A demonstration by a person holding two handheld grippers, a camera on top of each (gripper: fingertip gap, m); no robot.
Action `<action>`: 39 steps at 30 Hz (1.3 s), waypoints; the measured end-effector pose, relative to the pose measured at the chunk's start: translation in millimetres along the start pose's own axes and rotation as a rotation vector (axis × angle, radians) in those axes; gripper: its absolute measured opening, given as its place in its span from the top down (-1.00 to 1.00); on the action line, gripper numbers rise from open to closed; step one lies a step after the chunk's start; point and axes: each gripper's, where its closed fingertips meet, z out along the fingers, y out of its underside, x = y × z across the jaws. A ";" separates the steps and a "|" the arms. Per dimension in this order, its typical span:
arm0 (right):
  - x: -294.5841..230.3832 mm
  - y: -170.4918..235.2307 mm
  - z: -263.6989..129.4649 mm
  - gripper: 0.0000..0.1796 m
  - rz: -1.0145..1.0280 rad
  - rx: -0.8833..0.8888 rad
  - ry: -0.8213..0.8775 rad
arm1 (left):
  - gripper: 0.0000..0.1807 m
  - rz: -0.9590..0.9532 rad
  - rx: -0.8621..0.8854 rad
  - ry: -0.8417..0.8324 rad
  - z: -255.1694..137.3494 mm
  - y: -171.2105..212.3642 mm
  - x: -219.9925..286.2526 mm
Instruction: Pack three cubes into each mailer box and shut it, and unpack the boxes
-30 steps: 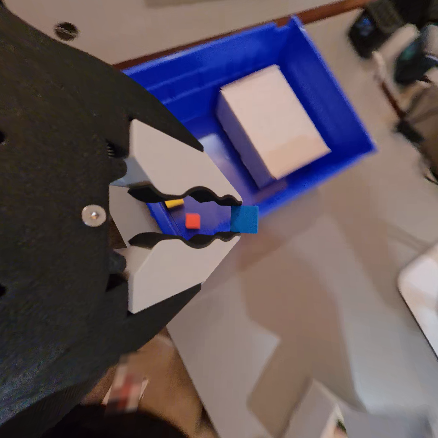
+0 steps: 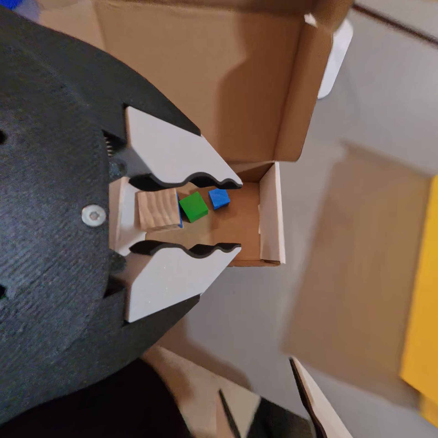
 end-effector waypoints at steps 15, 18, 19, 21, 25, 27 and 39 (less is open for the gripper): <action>30.2 -18.3 51.8 0.09 0.151 0.078 0.048 | 0.34 -0.360 0.654 -0.342 -92.2 59.1 -78.5; 42.9 -18.2 69.1 0.02 0.187 0.042 0.048 | 0.31 -0.479 0.699 -0.284 -89.8 72.7 -82.6; 46.1 -19.2 73.3 0.01 0.197 0.041 0.048 | 0.31 -0.509 0.707 -0.271 -90.4 74.3 -83.5; 49.0 -17.6 80.7 0.02 0.221 0.017 0.037 | 0.31 -0.542 0.690 -0.249 -87.7 77.0 -83.2; 36.3 -14.7 82.8 0.10 0.212 -0.010 -0.012 | 0.32 -0.557 0.662 -0.160 -77.2 73.8 -66.8; 26.8 -13.4 80.8 0.10 0.192 -0.017 -0.026 | 0.33 -0.555 0.666 -0.125 -74.1 68.9 -58.6; -12.7 -10.4 78.3 0.16 0.091 -0.044 -0.129 | 0.37 -0.491 0.655 -0.114 -59.0 68.3 -56.0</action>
